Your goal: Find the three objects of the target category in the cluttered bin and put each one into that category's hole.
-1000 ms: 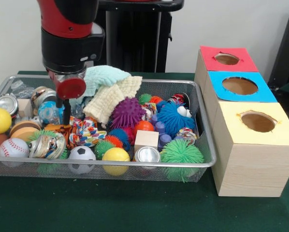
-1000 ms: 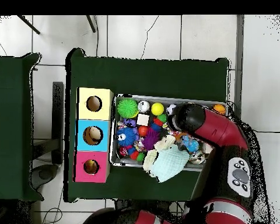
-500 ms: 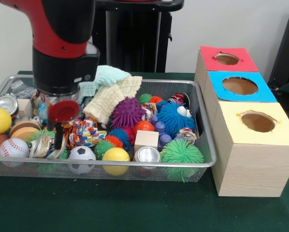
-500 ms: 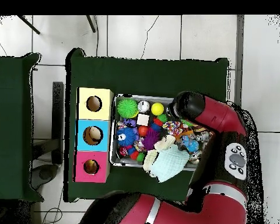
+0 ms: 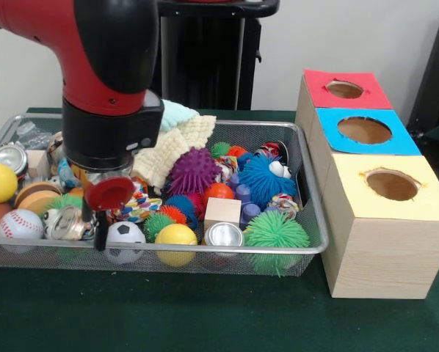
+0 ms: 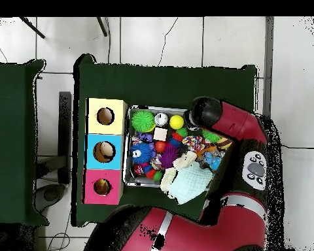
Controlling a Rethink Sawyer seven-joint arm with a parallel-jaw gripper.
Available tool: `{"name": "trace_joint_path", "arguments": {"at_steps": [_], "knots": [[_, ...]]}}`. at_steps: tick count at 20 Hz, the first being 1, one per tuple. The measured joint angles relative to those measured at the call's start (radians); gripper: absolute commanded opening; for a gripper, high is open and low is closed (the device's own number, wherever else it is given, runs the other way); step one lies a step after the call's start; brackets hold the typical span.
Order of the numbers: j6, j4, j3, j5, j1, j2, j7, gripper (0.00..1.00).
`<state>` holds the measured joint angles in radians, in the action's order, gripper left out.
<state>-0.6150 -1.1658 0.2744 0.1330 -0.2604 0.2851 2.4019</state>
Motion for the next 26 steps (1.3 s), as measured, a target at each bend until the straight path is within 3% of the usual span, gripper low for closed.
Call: {"name": "trace_joint_path", "arguments": {"at_steps": [26], "knots": [[0.0,-0.076,0.02,0.003,0.046,0.129,0.0,1.0]]}}
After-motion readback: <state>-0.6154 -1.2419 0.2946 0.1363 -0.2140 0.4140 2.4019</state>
